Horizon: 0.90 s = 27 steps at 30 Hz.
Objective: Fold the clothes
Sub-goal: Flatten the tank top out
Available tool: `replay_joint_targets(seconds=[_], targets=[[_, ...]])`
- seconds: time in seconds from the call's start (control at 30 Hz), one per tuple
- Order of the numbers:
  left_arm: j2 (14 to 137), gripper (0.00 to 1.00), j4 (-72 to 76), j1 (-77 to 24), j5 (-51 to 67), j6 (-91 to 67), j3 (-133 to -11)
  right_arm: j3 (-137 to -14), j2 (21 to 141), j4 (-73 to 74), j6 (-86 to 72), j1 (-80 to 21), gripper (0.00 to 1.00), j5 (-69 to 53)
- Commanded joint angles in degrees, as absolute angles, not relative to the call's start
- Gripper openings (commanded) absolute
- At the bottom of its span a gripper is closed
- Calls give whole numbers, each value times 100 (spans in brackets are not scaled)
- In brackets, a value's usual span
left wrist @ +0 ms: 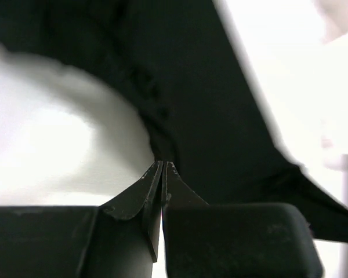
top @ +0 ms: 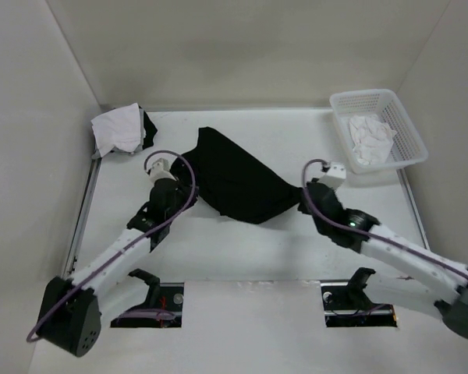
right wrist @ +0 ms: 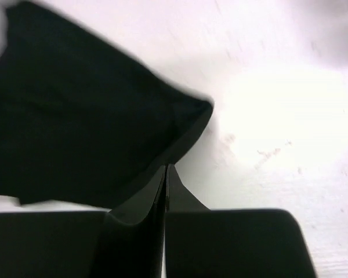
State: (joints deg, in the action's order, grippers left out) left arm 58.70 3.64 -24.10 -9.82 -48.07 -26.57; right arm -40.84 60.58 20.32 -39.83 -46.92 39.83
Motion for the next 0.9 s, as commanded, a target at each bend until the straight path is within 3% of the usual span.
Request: replay_joint_targets(seconds=[0.0,0.13,0.27,0.43,0.67,0.87], targets=[[4662,0,-86,-2465,-1133,-4852,-3584,-4647,4487,2029,-3947,-4811,0,4165],[3711,0,-737,-2483,-1502,-4703,-4760,-5657,3500,2346,-3474,-5512,0,5016],[3428,0,-931,-2465,-1731,-4316,-6097,-6888,3480,2014,-2367,-6857,0,6273],[3542,0,-1046,-2377,-1863,-3956,-7249,-7935,4226,-64,100,-8378,0,7128],[3823,0,-1344,-2412,-1828,-3630,-7998,-8420,5298,-3521,3469,-8811,0,7050],[3946,0,-1389,-2421,-1969,-3595,-7866,-8754,5853,-3543,3718,-8758,0,6803]])
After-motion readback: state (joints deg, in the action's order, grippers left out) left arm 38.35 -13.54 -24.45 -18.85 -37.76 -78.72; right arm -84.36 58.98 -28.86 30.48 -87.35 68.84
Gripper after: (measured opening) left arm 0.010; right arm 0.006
